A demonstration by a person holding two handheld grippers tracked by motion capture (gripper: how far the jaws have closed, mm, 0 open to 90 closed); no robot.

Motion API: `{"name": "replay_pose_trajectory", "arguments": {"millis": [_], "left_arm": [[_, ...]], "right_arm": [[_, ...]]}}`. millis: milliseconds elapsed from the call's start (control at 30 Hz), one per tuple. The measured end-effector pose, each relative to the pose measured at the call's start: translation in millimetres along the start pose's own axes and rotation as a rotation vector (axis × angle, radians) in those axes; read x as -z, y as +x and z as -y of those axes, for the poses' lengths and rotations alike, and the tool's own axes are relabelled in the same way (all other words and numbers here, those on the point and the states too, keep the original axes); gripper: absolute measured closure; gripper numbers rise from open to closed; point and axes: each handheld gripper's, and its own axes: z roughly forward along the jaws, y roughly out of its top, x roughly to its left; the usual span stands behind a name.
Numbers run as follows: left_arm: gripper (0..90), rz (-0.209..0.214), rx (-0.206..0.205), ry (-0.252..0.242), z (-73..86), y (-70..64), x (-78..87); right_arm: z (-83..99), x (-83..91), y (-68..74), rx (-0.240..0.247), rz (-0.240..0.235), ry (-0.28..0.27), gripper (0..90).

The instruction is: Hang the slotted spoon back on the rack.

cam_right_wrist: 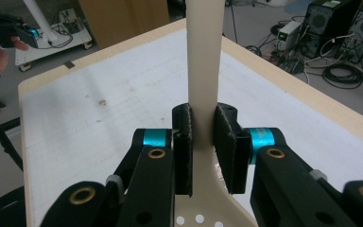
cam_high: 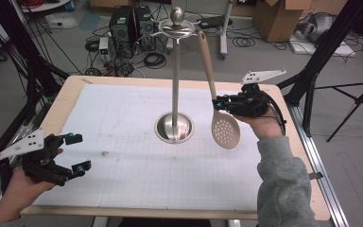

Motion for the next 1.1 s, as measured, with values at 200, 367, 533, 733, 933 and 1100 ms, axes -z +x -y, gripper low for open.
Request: {"name": "replay_pose_trajectory", "arguments": {"millis": [200, 367, 533, 733, 933, 1100], "left_arm": [[1.8, -0.002, 0.000, 0.004, 1.2, -0.2, 0.3], [1.8, -0.005, 0.001, 0.007, 2.1, 0.0, 1.6], [1.8, -0.009, 0.003, 0.005, 2.6, 0.1, 3.4], [1.8, -0.014, 0.004, 0.002, 2.8, 0.2, 6.0], [1.8, -0.014, 0.005, 0.009, 3.6, -0.1, 5.5], [1.8, -0.017, 0.007, 0.006, 3.9, -0.4, 6.3]], "right_arm": [[-0.5, -3.7, 0.0, 0.001, -0.008, 0.005, 77.7], [0.0, -7.9, 0.0, 0.003, -0.023, 0.007, 77.7], [-0.2, -12.6, 0.0, 0.012, -0.036, 0.010, 77.7], [-0.8, -16.0, 0.1, 0.009, -0.040, 0.013, 77.7], [-1.9, -20.4, 1.8, 0.019, -0.061, 0.022, 77.6], [-3.5, -25.5, 2.6, 0.025, -0.064, 0.026, 77.6]]}}
